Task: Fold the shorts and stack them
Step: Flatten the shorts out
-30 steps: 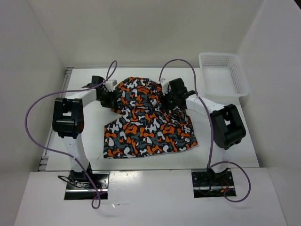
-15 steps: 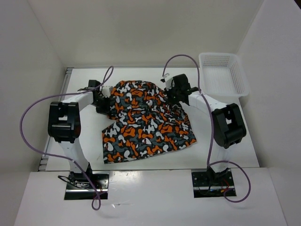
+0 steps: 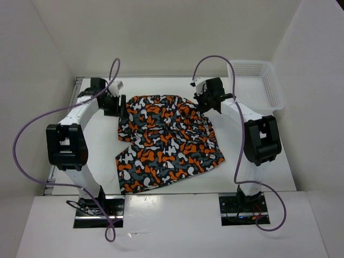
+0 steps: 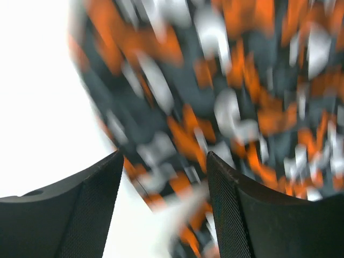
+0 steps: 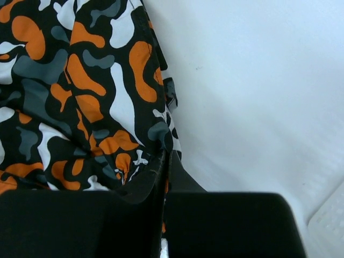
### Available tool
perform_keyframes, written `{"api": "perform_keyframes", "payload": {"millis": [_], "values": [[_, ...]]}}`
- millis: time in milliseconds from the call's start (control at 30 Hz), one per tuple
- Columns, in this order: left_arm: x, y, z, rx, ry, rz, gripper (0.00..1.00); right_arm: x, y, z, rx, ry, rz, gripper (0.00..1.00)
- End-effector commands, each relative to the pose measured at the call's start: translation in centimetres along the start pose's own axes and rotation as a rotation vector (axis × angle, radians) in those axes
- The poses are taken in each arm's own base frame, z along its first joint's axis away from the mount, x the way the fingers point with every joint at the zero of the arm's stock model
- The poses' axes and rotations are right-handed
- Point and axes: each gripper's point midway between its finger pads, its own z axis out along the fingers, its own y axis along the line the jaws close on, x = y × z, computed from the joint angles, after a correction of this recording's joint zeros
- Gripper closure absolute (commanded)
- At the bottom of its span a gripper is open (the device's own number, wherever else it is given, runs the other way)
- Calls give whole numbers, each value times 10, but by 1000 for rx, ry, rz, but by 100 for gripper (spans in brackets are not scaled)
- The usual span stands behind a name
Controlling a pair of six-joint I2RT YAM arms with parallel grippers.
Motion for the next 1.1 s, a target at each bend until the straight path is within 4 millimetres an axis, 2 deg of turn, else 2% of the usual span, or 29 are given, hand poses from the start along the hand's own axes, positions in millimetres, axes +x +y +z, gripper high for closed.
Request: {"api": "perform_keyframes", "payload": {"millis": [0,33,67,100,133,167,200,233,267,433,467,567,600,667,700,767,800,833,867,900,933,967,1000,1033,1067], "values": [[-78,19,6,-3,-188,54,29,-24,-2,7,-17,-52,-63,100],[-86,24,11,-13,-193,56,28,-27,-1,5,-25,-57,-74,100],[-89,31,27,-12,-181,50,26,-27,-1,5,-25,-57,-74,100],[-110,33,26,-15,-222,68,26,-27,-1,5,-25,-57,-74,100],[-114,33,33,-20,-220,74,26,-25,1,5,-40,-52,-86,100],[-114,42,50,-34,-204,66,24,-23,1,5,-43,-43,-93,100],[-125,41,53,-39,-219,79,24,-24,4,5,-56,-48,-93,100],[-127,44,59,-39,-217,78,24,-24,4,5,-56,-48,-93,100],[-123,44,77,-31,-197,81,23,-18,5,8,-62,-32,-90,100],[-124,46,114,-55,-172,97,21,-19,7,8,-71,-35,-90,100],[-115,47,127,-58,-144,94,21,-19,7,8,-71,-35,-90,100],[-107,45,143,-77,-116,101,21,-19,7,8,-71,-35,-90,100],[-107,45,143,-77,-116,102,23,-13,6,9,-63,-21,-88,100],[-99,36,146,-45,-92,104,32,-13,6,9,-63,-20,-88,100],[-89,24,150,-2,-65,105,46,-13,6,9,-63,-20,-88,100],[-77,15,152,31,-27,100,62,-17,1,9,-35,-30,-82,100],[-78,8,151,45,-20,106,75,-22,-4,8,-9,-35,-72,100],[-76,5,148,54,-3,100,99,-26,-9,8,12,-51,-76,100],[-80,4,147,54,-13,103,100,-32,-13,6,33,-60,-78,100],[-93,3,139,44,-44,115,100,-44,-21,4,68,-87,-82,100],[-111,9,124,17,-95,121,100,-49,-32,1,126,-91,-82,100],[-128,15,113,-14,-144,129,100,-63,-42,-3,170,-129,-76,100],[-148,21,100,-50,-199,136,100,-65,-48,-4,204,-133,-74,100],[-186,32,68,-113,-301,145,100,-73,-58,-9,257,-145,-71,100],[-204,30,51,-132,-351,158,100,-81,-64,-14,287,-172,-71,100]]}}
